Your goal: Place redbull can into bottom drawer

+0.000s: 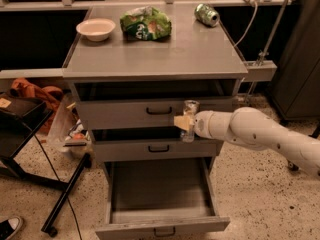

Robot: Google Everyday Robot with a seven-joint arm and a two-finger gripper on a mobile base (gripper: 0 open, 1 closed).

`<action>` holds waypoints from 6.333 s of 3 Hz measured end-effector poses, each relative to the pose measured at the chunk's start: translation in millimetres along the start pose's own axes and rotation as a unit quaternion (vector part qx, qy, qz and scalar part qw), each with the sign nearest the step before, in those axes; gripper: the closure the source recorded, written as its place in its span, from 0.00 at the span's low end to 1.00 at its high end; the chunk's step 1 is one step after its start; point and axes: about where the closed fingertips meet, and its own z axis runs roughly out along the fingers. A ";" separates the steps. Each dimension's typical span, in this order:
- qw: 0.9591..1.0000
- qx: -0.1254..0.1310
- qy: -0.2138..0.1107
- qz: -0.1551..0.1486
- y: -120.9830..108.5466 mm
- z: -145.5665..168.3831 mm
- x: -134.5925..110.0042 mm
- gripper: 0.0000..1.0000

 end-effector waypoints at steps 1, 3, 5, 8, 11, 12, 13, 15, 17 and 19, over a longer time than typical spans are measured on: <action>0.997 -0.039 0.027 0.060 -26.4 28.6 40.6 1.00; 0.995 -0.053 0.042 0.067 -23.8 35.0 53.9 1.00; 0.988 -0.053 0.067 0.131 -61.2 54.2 124.7 1.00; 0.946 0.030 0.156 0.281 -138.4 143.2 352.6 1.00; 0.932 0.026 0.202 0.301 -156.8 223.4 433.5 0.77; 0.928 0.012 0.202 0.313 -163.1 230.4 443.1 0.54; 0.925 -0.005 0.202 0.321 -169.5 231.5 444.5 0.31; 0.925 -0.027 0.174 0.338 -176.4 216.5 427.9 0.00; 0.938 -0.019 0.144 0.314 -171.9 178.9 374.0 0.00; 0.940 -0.022 0.128 0.315 -186.1 123.2 344.4 0.00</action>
Offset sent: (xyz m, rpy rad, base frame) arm 0.0038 -0.0033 -0.0498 0.0881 0.0983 0.0145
